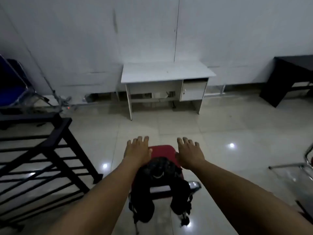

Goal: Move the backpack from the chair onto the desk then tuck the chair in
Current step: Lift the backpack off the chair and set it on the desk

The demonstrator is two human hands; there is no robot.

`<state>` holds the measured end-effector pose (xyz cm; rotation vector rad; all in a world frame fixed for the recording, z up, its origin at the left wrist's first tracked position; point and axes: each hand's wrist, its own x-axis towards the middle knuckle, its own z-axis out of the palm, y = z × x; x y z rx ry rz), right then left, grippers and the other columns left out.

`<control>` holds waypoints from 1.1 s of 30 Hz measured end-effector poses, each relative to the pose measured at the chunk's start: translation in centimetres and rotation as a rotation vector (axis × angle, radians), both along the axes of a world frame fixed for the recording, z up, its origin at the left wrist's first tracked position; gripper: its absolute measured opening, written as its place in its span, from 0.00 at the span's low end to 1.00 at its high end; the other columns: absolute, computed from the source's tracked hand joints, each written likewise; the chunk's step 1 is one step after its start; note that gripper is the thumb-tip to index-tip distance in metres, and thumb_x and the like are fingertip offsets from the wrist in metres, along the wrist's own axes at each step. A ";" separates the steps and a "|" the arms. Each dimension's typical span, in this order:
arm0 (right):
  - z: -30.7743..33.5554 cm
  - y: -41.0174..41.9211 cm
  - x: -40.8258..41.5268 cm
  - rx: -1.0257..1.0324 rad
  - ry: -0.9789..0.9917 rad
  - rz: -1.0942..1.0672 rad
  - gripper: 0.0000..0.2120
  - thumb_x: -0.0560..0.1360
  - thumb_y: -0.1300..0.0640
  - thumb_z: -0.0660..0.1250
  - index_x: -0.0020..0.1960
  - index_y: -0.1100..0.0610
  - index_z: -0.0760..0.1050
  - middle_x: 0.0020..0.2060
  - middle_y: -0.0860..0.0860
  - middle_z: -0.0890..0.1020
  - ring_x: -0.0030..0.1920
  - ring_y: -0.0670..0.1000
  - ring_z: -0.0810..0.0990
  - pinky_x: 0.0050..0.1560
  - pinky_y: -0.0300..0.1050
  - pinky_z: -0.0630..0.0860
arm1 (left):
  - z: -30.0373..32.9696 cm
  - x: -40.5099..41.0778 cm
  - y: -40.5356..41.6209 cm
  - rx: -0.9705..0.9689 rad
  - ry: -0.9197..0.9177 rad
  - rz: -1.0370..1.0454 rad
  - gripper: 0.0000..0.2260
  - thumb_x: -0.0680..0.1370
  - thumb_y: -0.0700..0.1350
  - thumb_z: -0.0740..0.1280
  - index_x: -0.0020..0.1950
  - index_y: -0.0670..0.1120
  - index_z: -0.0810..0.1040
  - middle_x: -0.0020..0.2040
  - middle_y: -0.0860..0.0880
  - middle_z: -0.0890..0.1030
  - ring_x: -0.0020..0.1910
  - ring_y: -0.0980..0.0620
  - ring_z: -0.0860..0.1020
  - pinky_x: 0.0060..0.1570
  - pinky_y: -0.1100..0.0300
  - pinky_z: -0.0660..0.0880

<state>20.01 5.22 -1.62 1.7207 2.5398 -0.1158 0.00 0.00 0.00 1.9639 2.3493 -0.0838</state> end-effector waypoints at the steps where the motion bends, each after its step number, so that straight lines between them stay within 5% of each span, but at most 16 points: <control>1: -0.9 -0.7 -0.1 -0.074 -0.027 -0.026 0.28 0.81 0.44 0.58 0.76 0.57 0.60 0.71 0.58 0.71 0.69 0.60 0.71 0.69 0.59 0.64 | -1.1 0.1 -0.5 -0.124 -0.010 0.036 0.26 0.81 0.56 0.59 0.76 0.46 0.62 0.72 0.42 0.71 0.68 0.41 0.71 0.67 0.44 0.65; 5: -4.6 -3.0 0.3 -0.454 -0.071 -0.124 0.29 0.78 0.35 0.56 0.67 0.54 0.72 0.60 0.55 0.80 0.59 0.58 0.79 0.62 0.55 0.71 | -4.9 0.5 -2.0 -0.589 -0.086 0.170 0.26 0.77 0.57 0.64 0.71 0.45 0.71 0.67 0.44 0.75 0.63 0.42 0.76 0.63 0.46 0.74; 10: -5.8 -2.8 1.3 -0.604 0.113 -0.217 0.22 0.76 0.40 0.66 0.61 0.54 0.78 0.58 0.56 0.82 0.55 0.58 0.81 0.56 0.49 0.77 | -7.2 0.8 -1.5 -0.773 -0.147 0.141 0.25 0.79 0.54 0.65 0.73 0.43 0.71 0.70 0.41 0.73 0.66 0.41 0.74 0.65 0.52 0.72; 15: -5.5 -0.5 2.5 -0.600 0.190 -0.161 0.14 0.75 0.56 0.73 0.59 0.57 0.79 0.59 0.56 0.81 0.58 0.57 0.80 0.57 0.46 0.76 | -7.7 -0.1 -0.2 -0.720 -0.120 0.176 0.25 0.74 0.49 0.71 0.69 0.43 0.74 0.64 0.42 0.77 0.60 0.42 0.78 0.61 0.52 0.76; 23: -6.6 2.9 1.9 -0.292 -0.003 0.155 0.18 0.75 0.62 0.67 0.64 0.57 0.73 0.59 0.57 0.77 0.59 0.59 0.77 0.54 0.54 0.76 | -9.6 1.3 0.8 -0.433 -0.086 0.179 0.29 0.75 0.45 0.71 0.74 0.47 0.64 0.63 0.38 0.71 0.60 0.39 0.75 0.56 0.50 0.75; 28: -7.6 4.8 0.3 -0.188 0.032 0.164 0.18 0.76 0.67 0.67 0.65 0.60 0.73 0.61 0.57 0.74 0.62 0.59 0.74 0.54 0.52 0.77 | -11.5 1.4 2.4 -0.571 -0.159 0.161 0.37 0.76 0.50 0.71 0.80 0.56 0.54 0.71 0.38 0.66 0.65 0.39 0.73 0.59 0.49 0.74; 33: -8.9 7.0 -1.0 -0.246 0.128 0.062 0.21 0.75 0.68 0.67 0.66 0.60 0.68 0.61 0.57 0.72 0.59 0.58 0.74 0.46 0.49 0.75 | -13.2 0.9 5.1 -0.509 -0.118 0.160 0.22 0.78 0.51 0.69 0.71 0.51 0.70 0.67 0.39 0.69 0.62 0.41 0.74 0.58 0.49 0.74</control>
